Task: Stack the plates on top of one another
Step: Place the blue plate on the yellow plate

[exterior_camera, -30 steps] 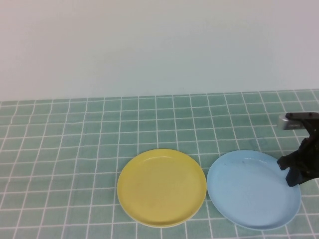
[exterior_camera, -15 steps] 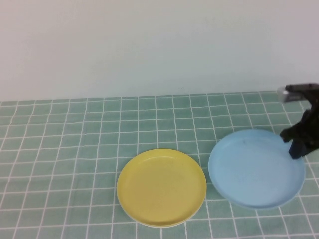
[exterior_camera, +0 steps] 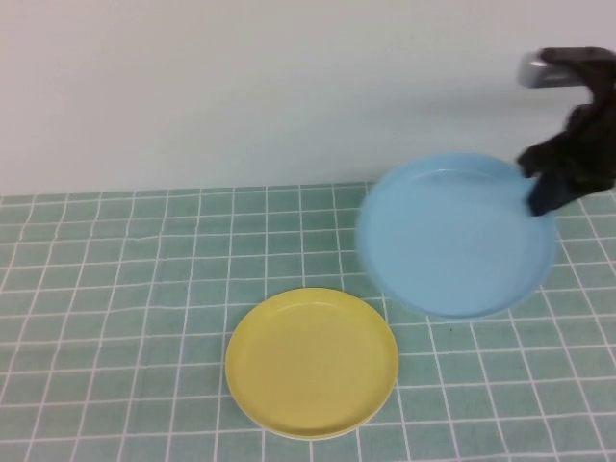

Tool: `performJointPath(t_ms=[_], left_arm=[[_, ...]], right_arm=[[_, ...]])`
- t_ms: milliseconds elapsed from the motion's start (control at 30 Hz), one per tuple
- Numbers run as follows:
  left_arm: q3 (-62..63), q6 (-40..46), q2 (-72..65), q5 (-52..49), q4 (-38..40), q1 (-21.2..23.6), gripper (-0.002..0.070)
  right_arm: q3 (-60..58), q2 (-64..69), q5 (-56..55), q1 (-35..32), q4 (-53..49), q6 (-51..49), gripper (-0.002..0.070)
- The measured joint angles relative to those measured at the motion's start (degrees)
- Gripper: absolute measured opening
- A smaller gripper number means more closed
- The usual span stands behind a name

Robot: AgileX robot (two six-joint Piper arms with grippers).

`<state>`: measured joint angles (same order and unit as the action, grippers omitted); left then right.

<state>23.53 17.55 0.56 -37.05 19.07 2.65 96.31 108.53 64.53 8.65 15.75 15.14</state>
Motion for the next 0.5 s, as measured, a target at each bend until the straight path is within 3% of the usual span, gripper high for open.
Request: performJointPath(t_ms=[300, 500], left_arm=[[-5.35, 0.00, 0.00, 3.65, -4.62, 0.00, -0.0001], [-9.68, 0.00, 0.00, 7.98, -9.46, 0.00, -0.0001]], right_arm=[[0.24, 3.34, -4.38, 16.29, 2.48, -0.03, 0.0013], [0.24, 7.62, -7.78, 19.19, 1.75, -0.51, 0.0013]])
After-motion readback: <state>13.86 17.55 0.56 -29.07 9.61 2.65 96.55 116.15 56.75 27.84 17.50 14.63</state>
